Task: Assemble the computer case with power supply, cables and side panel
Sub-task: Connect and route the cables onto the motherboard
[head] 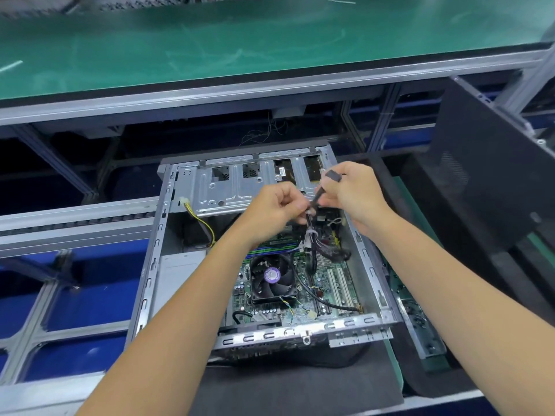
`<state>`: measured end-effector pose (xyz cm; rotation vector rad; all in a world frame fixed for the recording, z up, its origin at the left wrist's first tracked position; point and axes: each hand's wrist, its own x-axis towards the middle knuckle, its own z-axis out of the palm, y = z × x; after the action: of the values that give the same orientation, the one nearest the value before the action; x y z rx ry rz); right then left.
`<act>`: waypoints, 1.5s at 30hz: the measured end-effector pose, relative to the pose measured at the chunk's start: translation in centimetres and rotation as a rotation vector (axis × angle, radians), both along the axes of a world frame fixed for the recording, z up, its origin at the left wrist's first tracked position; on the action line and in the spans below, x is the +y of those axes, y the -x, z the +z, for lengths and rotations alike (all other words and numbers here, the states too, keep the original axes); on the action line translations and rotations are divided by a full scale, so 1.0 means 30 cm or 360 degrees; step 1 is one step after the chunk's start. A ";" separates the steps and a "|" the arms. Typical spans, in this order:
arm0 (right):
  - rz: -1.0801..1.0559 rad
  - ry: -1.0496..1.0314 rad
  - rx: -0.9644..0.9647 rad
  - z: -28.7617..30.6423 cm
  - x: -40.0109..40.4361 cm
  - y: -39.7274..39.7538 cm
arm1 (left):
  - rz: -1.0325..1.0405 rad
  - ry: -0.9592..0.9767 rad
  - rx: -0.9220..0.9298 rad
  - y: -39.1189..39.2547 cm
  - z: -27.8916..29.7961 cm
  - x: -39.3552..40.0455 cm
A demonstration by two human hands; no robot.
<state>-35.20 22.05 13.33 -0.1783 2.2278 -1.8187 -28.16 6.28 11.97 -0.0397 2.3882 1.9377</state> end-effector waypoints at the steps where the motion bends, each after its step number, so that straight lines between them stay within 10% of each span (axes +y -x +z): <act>1: 0.0007 -0.0134 0.0025 -0.008 0.007 -0.006 | -0.0088 0.0027 -0.0066 -0.008 -0.010 0.009; 10: 0.0294 -0.1291 0.0556 0.000 0.020 -0.033 | -0.0098 -0.0069 -0.0505 -0.021 -0.052 0.115; 23: 0.0514 -0.0815 0.0721 -0.041 0.116 0.030 | 0.0669 -0.0870 -0.0542 -0.024 -0.058 0.268; 45: 0.0456 -0.0675 0.0729 -0.091 0.022 0.161 | 0.1904 -0.1055 -0.0492 0.084 -0.093 0.509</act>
<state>-40.03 22.70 10.59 -0.8492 2.6558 -1.2117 -30.67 21.55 9.20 -1.8785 1.4153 2.6703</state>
